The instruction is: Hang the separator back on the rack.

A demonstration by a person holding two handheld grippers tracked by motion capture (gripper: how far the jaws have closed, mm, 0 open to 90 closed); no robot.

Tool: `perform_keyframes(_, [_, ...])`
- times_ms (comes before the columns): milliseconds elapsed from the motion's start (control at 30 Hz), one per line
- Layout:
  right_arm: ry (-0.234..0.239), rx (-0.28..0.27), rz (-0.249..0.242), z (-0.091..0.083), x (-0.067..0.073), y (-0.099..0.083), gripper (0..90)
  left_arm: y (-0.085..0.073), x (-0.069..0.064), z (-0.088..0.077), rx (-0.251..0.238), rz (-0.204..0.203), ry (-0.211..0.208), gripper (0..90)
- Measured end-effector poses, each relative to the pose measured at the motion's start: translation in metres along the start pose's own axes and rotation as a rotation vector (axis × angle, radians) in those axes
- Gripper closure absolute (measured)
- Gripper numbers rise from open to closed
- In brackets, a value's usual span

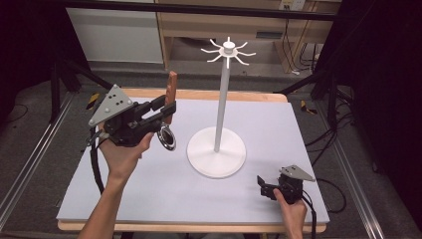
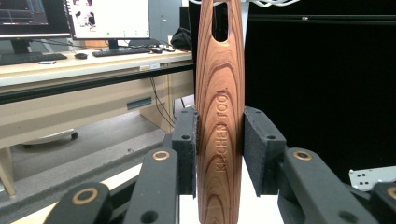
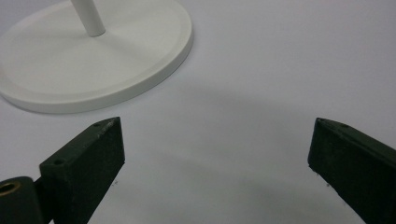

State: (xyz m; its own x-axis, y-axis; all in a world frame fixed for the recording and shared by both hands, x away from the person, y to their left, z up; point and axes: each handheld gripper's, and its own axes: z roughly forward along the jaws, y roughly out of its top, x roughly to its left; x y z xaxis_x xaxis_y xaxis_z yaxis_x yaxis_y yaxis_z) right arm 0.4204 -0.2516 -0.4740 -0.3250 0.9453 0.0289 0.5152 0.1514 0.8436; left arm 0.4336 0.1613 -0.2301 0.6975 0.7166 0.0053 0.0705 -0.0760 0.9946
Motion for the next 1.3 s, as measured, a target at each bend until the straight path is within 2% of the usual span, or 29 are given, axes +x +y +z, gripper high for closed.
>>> perform_keyframes(400, [-0.002,-0.001,0.002,0.0,-0.001,0.0,4.3,0.011,-0.005,0.018,-0.005,0.005,-0.021,67.4])
perform_keyframes(1000, [-0.003,0.001,0.005,0.0,-0.001,0.0,4.3,0.027,-0.012,0.034,-0.026,0.007,-0.035,67.4])
perform_keyframes(1300, [0.0,-0.003,0.006,0.0,-0.002,0.0,4.3,0.033,-0.014,0.04,-0.01,0.023,-0.033,67.3])
